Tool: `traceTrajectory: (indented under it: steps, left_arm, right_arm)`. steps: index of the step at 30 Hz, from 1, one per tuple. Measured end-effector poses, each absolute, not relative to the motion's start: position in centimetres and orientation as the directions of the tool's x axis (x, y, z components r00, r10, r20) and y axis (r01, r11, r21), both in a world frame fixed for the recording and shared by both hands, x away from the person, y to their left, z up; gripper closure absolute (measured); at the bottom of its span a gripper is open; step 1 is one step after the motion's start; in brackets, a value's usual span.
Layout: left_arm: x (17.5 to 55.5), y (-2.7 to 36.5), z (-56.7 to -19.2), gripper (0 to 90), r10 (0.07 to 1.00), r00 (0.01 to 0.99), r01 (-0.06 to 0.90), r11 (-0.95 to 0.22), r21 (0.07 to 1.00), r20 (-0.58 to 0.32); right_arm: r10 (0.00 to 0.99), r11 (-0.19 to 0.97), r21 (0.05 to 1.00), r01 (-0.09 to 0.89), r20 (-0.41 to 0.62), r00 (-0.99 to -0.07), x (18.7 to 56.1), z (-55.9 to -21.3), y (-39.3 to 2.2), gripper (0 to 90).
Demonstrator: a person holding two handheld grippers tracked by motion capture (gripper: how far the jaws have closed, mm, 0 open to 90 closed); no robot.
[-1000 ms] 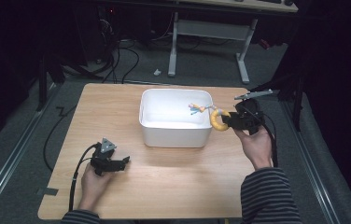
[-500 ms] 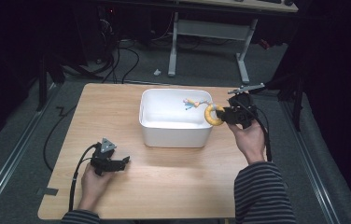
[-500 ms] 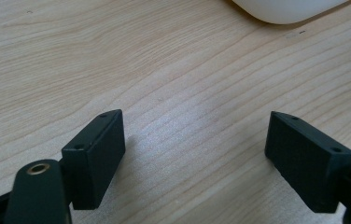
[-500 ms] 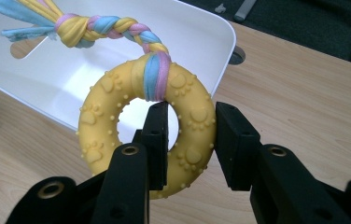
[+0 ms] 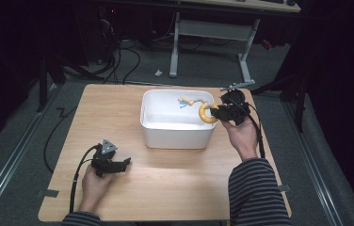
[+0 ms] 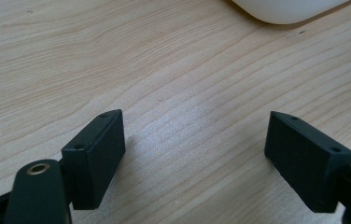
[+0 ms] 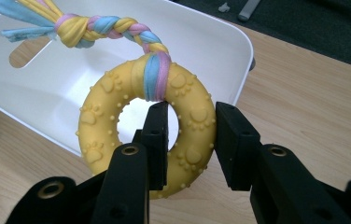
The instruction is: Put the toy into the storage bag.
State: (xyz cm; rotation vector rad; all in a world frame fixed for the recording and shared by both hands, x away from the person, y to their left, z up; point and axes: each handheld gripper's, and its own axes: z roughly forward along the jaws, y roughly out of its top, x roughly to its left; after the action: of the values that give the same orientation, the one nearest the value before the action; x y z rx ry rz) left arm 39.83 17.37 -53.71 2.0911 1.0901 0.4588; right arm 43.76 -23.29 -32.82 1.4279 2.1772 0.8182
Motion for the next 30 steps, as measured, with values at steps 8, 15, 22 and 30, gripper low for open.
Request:
traceTrajectory:
  steps: [8, 15, 22, 30]
  left_arm:
    - [39.8, 17.4, -53.7, 20.5, 0.816, 0.578, 0.558, -0.381, 0.737, -0.016]
    - [39.8, 17.4, -53.7, 20.5, 0.816, 0.578, 0.559, -0.382, 0.736, -0.016]
    - [39.8, 17.4, -53.7, 20.5, 0.816, 0.578, 0.559, -0.382, 0.736, -0.015]
    - [39.8, 17.4, -53.7, 20.5, 0.816, 0.578, 0.559, -0.381, 0.737, -0.016]
  right_arm:
    - [0.918, 0.314, 0.651, 0.691, -0.022, -0.396, 45.1, -33.5, -21.9, 67.2]
    - [0.909, 0.342, 0.63, 0.697, -0.034, -0.415, 46.2, -34.3, -20.5, 67.2]
    - [0.907, 0.348, 0.609, 0.713, -0.026, -0.42, 46.6, -35.0, -19.9, 67.2]
    - [0.897, 0.383, 0.575, 0.723, -0.045, -0.439, 47.0, -35.9, -18.7, 67.2]
